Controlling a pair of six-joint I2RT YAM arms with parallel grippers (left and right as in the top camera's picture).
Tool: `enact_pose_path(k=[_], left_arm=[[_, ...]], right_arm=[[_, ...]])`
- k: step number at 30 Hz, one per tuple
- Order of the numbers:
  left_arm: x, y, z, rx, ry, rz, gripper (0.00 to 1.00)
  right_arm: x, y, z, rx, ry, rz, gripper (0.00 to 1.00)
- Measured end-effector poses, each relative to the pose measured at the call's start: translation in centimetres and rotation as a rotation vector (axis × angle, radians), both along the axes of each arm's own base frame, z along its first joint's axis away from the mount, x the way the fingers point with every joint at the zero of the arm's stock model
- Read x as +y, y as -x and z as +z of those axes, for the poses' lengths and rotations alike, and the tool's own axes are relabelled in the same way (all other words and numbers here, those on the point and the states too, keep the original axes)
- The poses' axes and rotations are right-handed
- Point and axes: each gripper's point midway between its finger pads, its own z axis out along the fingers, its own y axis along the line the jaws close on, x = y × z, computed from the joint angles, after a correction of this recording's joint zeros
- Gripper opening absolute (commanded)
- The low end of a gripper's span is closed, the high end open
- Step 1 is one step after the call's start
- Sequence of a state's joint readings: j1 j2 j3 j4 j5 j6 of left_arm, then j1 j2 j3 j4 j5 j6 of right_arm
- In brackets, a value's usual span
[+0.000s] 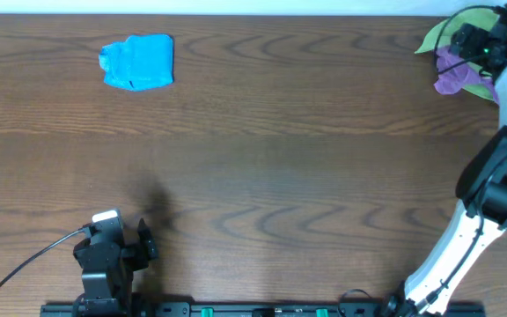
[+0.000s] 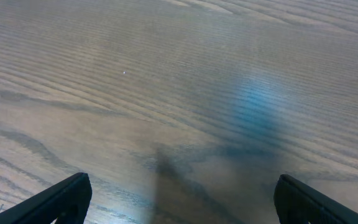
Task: Fold the cloth
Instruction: 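Grasp the green cloth on top of the pile with the right gripper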
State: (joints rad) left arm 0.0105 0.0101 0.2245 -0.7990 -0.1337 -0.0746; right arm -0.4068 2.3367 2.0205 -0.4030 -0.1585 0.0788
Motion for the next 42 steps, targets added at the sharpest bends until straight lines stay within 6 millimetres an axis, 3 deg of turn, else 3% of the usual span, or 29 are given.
enact_pose_path(k=[7,12,17,23,33,42], left_arm=[[0.0,0.0,0.0,0.000,0.000,0.000,0.95],[0.0,0.0,0.0,0.000,0.000,0.000,0.95],[0.0,0.0,0.0,0.000,0.000,0.000,0.95],[0.0,0.0,0.0,0.000,0.000,0.000,0.95],[0.0,0.0,0.0,0.000,0.000,0.000,0.95],[0.0,0.0,0.0,0.000,0.000,0.000,0.95]], right_arm=[[-3.3,0.8,1.0,0.025,0.065,-0.102,0.88],[-4.8,2.5,-2.5,0.141,0.076,-0.141,0.80],[-5.3,3.4,-5.9,0.222,0.087,-0.158,0.78],[-5.6,3.6,-6.1,0.233,0.107,-0.160,0.58],[-5.5,4.6,-6.8,0.286,0.099,-0.162,0.04],[-3.7,6.4,-8.4,0.391,0.055,-0.145,0.02]])
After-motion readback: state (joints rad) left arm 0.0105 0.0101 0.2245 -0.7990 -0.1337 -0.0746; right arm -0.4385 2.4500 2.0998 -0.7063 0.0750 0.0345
